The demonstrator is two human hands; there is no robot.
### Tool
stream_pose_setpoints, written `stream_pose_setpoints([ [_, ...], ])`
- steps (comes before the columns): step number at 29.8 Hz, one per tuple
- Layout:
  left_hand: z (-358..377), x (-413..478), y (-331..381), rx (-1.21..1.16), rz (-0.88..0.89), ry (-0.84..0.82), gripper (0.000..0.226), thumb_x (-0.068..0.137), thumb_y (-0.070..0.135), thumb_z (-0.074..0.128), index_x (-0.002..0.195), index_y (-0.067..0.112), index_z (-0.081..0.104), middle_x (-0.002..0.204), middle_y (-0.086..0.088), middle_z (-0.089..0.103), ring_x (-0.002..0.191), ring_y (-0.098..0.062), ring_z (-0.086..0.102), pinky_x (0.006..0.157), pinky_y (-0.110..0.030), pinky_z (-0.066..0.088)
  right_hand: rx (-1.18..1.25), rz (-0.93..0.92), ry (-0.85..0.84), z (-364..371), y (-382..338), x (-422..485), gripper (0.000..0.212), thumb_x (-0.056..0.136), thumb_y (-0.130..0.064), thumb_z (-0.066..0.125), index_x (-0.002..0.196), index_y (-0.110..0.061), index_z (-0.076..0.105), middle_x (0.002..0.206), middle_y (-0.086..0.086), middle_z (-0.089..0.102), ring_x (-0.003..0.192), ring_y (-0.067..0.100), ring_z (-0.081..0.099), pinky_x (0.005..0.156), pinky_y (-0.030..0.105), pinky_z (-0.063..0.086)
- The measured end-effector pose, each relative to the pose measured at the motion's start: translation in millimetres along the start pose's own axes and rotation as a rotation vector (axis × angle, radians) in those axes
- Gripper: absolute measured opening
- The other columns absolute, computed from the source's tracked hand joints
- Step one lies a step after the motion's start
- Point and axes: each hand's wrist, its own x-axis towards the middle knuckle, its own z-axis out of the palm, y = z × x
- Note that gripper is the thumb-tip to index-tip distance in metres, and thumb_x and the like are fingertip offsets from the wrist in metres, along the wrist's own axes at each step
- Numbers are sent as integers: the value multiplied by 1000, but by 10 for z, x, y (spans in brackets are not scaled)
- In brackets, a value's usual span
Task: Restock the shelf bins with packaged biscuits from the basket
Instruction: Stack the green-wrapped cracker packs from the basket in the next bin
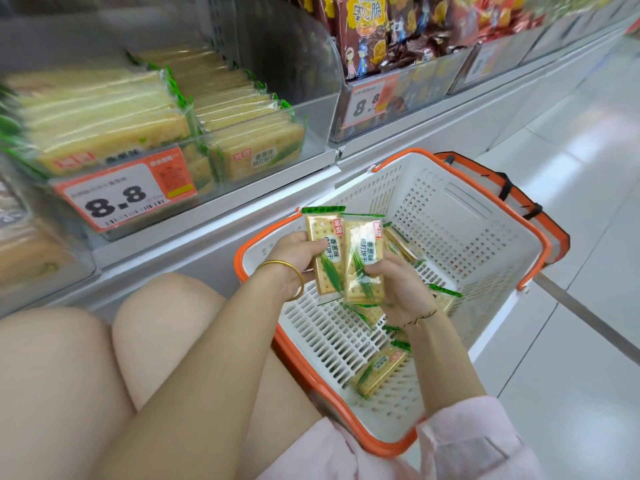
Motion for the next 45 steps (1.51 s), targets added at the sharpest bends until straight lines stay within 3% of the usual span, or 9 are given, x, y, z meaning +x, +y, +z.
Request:
stream_pose_setpoints([
  [9, -88, -266, 147, -207, 93, -52, 14, 95, 9, 50, 91, 17, 61, 83, -3, 63, 71, -17, 60, 68, -31, 54, -171, -37, -75, 306, -267, -26, 49, 75, -9, 53, 124, -10, 55, 116, 17, 62, 100, 34, 60, 76, 45, 53],
  [16, -238, -623, 390, -139, 394, -9, 27, 84, 6, 64, 111, 6, 59, 102, -11, 68, 91, -23, 65, 78, -33, 56, -401, -188, -214, 802, -646, -94, 36, 87, -2, 54, 118, -22, 57, 105, 3, 67, 97, 23, 65, 81, 39, 56],
  [23, -525, -975, 1106, -242, 772, -4, 29, 77, 15, 67, 105, 16, 58, 108, -5, 67, 106, -23, 63, 89, -38, 53, -172, -320, -412, 1229, -978, -122, 78, 69, -35, 79, 131, -4, 43, 121, 21, 58, 100, 35, 63, 64, 37, 57],
  [26, -676, -1035, 1335, 31, 860, 142, 30, 80, 22, 65, 107, 13, 56, 109, -1, 65, 104, -15, 61, 89, -30, 50, -204, -492, -334, 1476, -1205, 35, 53, 72, -21, 78, 118, -15, 53, 112, 10, 62, 98, 24, 64, 68, 33, 57],
  [28, -837, -1018, 1447, 457, 884, 458, 27, 88, 24, 60, 112, 13, 57, 113, -3, 61, 107, -16, 56, 93, -29, 44, -328, -620, -260, 1626, -1363, 196, 37, 81, -5, 67, 113, -19, 55, 111, 8, 60, 99, 22, 63, 72, 32, 57],
  [30, -1016, -971, 1527, 964, 861, 758, 29, 93, 23, 51, 116, 7, 59, 119, -11, 57, 114, -26, 50, 98, -33, 38, -476, -721, -168, 1772, -1507, 387, 37, 85, 3, 59, 114, -19, 54, 109, 3, 58, 98, 19, 62, 75, 33, 57],
  [33, -1177, -859, 1640, 1338, 684, 844, 35, 96, 28, 41, 110, 4, 60, 118, -14, 55, 115, -31, 46, 98, -41, 36, -719, -846, -88, 2005, -1680, 762, 41, 83, 2, 61, 115, -23, 54, 106, -8, 56, 97, 17, 59, 83, 43, 55],
  [38, -1248, -752, 1642, 1493, 363, 837, 47, 99, 42, 25, 127, 13, 49, 131, -13, 48, 123, -34, 39, 108, -46, 26, -1072, -825, -72, 2453, -1720, 1343, 47, 84, -7, 64, 129, -11, 51, 118, 4, 57, 107, 18, 53, 95, 26, 42],
  [45, -1240, -751, 1551, 1466, 362, 873, 49, 99, 43, 21, 134, 17, 45, 133, -11, 47, 123, -32, 41, 110, -45, 23, -1420, -604, -406, 2877, -1607, 1657, 52, 87, -5, 61, 136, -13, 46, 140, 9, 46, 126, 24, 46, 100, 23, 36],
])
